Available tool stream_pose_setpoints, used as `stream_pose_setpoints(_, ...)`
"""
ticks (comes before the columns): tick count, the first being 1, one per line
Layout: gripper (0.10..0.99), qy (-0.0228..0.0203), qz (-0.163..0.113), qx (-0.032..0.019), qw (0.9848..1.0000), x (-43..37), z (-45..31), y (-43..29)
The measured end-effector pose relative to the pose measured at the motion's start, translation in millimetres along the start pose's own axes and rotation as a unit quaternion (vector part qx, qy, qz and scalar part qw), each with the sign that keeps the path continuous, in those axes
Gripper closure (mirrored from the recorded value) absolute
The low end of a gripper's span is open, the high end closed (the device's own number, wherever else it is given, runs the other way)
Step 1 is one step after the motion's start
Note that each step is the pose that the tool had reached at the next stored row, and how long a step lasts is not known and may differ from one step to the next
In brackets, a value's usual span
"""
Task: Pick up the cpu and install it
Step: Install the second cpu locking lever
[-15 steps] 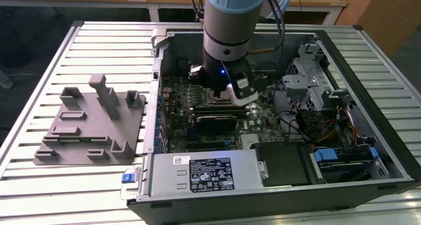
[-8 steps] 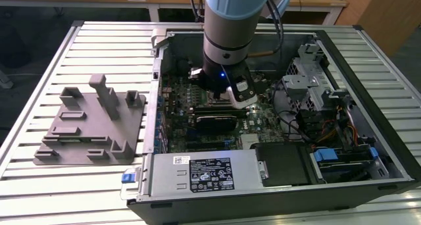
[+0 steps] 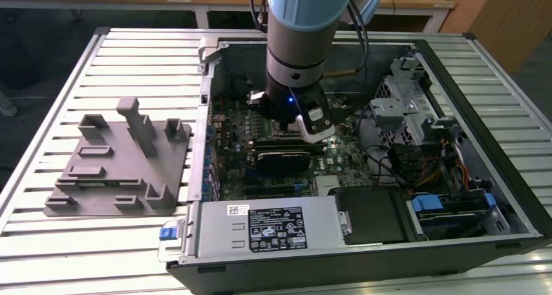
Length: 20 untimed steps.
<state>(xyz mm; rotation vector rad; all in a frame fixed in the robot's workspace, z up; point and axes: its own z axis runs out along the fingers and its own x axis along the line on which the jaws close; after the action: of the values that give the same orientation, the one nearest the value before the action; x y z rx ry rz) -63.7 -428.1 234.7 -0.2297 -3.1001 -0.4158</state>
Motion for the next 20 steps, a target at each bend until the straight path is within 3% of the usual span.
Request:
stream_pose_setpoints(6,0.980,-0.0002,0.000,0.0011,1.0000,0.7,7.4,-2.1)
stream_pose_setpoints(20,0.980,-0.0002,0.000,0.0017,1.0000,0.8,10.0,-2.9)
